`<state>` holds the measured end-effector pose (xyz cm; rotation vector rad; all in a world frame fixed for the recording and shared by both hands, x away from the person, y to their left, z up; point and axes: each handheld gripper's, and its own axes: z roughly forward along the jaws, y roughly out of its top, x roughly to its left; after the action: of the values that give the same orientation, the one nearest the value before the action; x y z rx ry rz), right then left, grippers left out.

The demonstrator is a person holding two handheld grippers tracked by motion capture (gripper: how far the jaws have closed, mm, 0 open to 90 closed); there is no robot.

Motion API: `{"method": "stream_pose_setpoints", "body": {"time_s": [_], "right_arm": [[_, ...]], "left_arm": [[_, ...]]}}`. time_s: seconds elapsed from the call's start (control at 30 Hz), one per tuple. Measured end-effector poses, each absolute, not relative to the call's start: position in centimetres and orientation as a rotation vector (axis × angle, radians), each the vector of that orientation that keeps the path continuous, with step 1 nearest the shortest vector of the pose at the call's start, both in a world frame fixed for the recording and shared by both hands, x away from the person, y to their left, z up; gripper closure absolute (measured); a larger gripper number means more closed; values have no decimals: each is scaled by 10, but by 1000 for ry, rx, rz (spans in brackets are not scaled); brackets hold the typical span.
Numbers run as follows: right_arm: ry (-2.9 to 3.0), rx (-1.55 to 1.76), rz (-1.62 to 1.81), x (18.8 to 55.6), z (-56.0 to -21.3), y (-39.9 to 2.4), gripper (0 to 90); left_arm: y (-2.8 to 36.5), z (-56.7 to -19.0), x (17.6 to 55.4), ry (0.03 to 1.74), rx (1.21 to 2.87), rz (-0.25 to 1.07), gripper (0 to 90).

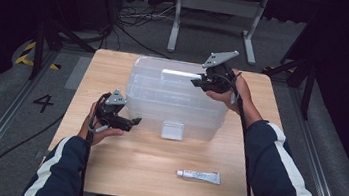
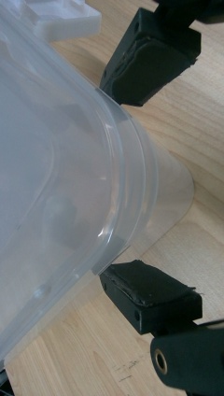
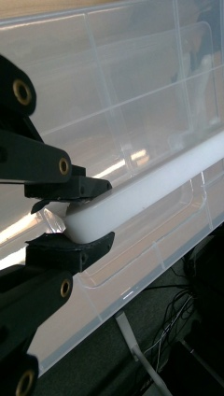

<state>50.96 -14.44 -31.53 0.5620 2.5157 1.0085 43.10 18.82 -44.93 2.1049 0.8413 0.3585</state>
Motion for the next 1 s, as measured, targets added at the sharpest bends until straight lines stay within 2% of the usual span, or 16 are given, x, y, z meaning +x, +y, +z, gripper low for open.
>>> {"method": "stream_pose_setpoints", "body": {"time_s": [0.57, 0.73, 1.0], "right_arm": [[2544, 568, 1011, 508, -312, -145, 749], [2536, 588, 1032, 512, -309, -146, 748], [2535, 606, 1027, 517, -304, -145, 746]], "left_arm": [[200, -446, 418, 823, 2083, 359, 214], [209, -439, 409, 813, 2041, 374, 275], [216, -432, 403, 815, 2018, 399, 322]]}}
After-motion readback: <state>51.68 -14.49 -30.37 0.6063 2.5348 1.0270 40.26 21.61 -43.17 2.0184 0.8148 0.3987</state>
